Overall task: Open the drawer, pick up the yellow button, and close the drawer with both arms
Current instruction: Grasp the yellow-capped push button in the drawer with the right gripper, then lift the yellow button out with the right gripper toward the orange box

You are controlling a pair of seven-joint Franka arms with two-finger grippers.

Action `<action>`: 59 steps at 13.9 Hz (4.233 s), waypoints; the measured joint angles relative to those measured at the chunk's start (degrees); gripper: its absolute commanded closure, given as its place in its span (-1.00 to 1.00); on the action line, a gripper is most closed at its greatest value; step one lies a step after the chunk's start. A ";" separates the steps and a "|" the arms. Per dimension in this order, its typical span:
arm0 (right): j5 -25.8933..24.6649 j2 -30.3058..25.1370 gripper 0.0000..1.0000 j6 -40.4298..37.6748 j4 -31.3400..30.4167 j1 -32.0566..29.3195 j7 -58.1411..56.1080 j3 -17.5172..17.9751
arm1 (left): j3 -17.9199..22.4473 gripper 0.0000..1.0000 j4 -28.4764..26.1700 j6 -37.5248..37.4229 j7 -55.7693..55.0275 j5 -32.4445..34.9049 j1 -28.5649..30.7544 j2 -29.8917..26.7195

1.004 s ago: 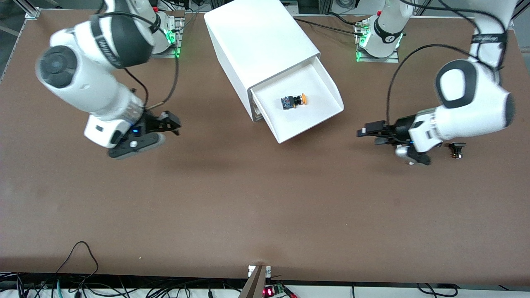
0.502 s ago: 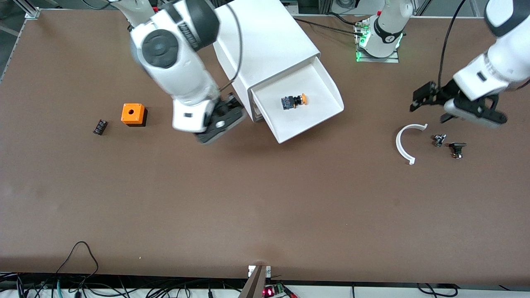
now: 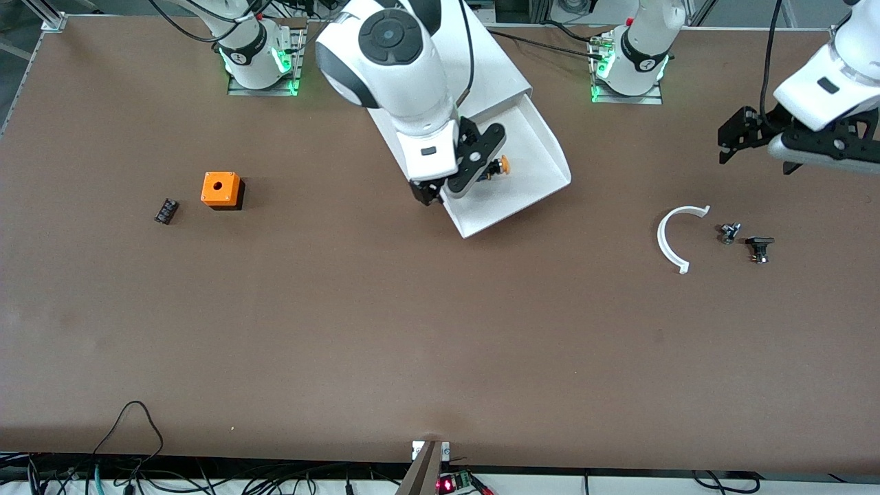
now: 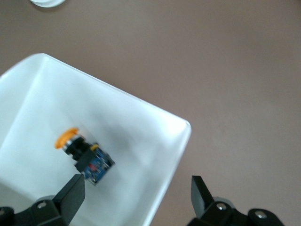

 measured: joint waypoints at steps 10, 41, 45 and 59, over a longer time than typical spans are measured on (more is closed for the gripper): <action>-0.35 2.98 -1.00 2.84 -5.14 2.21 -19.41 0.69 | 0.50 -1.00 6.24 -4.92 -0.66 0.02 0.10 5.33; -10.78 3.24 0.72 1.82 -3.44 7.05 -17.85 1.01 | 0.62 -1.00 6.98 -5.02 -3.34 0.01 1.51 5.63; -8.27 -1.73 0.72 0.87 -2.82 5.02 -8.49 -2.41 | 0.65 -1.00 7.01 -5.02 -3.42 0.01 1.83 5.67; 4.96 -6.34 0.79 -7.33 -14.12 -4.50 6.51 -27.97 | -0.32 -1.00 0.18 8.19 -12.88 -6.64 -0.35 14.33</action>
